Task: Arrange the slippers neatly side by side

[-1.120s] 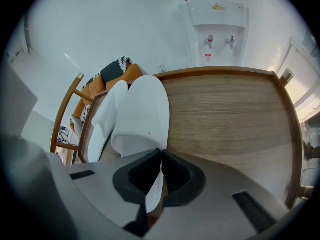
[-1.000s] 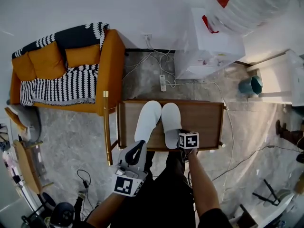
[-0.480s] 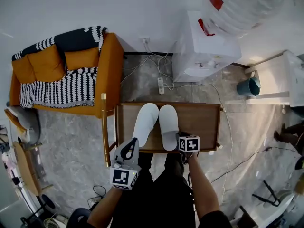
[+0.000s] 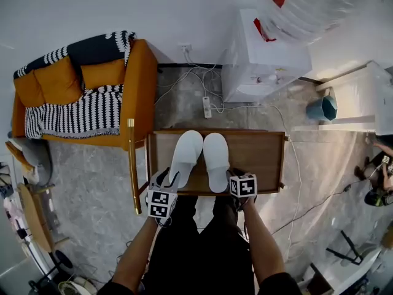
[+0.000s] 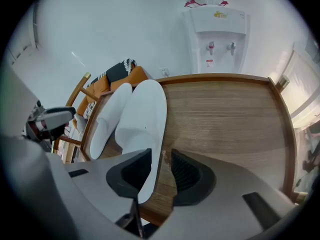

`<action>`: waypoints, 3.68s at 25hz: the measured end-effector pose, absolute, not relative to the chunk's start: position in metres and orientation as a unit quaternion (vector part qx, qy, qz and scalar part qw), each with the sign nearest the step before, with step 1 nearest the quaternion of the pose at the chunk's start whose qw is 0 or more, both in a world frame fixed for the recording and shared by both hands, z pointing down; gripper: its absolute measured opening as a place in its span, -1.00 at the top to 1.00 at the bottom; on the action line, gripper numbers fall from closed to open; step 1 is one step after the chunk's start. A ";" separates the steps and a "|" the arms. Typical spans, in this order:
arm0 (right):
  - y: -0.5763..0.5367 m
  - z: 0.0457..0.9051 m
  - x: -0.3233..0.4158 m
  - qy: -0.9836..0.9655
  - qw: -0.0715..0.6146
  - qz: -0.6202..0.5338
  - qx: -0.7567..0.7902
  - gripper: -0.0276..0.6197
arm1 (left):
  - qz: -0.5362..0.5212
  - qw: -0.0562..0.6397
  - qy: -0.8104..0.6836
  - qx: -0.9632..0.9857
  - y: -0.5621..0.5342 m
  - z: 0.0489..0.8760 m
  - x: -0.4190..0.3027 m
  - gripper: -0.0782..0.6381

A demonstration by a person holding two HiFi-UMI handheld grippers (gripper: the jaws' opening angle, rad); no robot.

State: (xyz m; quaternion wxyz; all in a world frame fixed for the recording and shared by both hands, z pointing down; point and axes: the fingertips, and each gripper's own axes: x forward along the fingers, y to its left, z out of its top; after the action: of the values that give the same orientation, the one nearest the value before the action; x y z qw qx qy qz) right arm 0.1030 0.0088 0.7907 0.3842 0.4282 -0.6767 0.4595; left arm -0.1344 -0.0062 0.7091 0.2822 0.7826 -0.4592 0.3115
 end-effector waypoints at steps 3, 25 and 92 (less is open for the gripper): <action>0.009 0.790 0.102 -0.679 0.384 0.459 0.425 0.57 | 0.348 0.313 -0.455 0.758 0.001 0.744 -0.143 0.28; 0.035 0.808 0.091 -0.675 0.405 0.478 0.391 0.57 | 0.411 0.406 -0.429 0.695 0.050 0.820 -0.145 0.42; -0.067 0.506 0.088 -0.816 0.187 0.235 0.494 0.86 | 0.097 0.208 -0.557 0.798 -0.052 0.476 -0.113 0.74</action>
State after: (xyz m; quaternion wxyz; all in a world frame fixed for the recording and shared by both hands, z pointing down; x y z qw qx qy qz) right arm 0.0884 -0.0672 0.5059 0.1869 0.4939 -0.8160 0.2351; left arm -0.1127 -0.0522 0.4760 0.2085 0.7980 -0.5570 0.0975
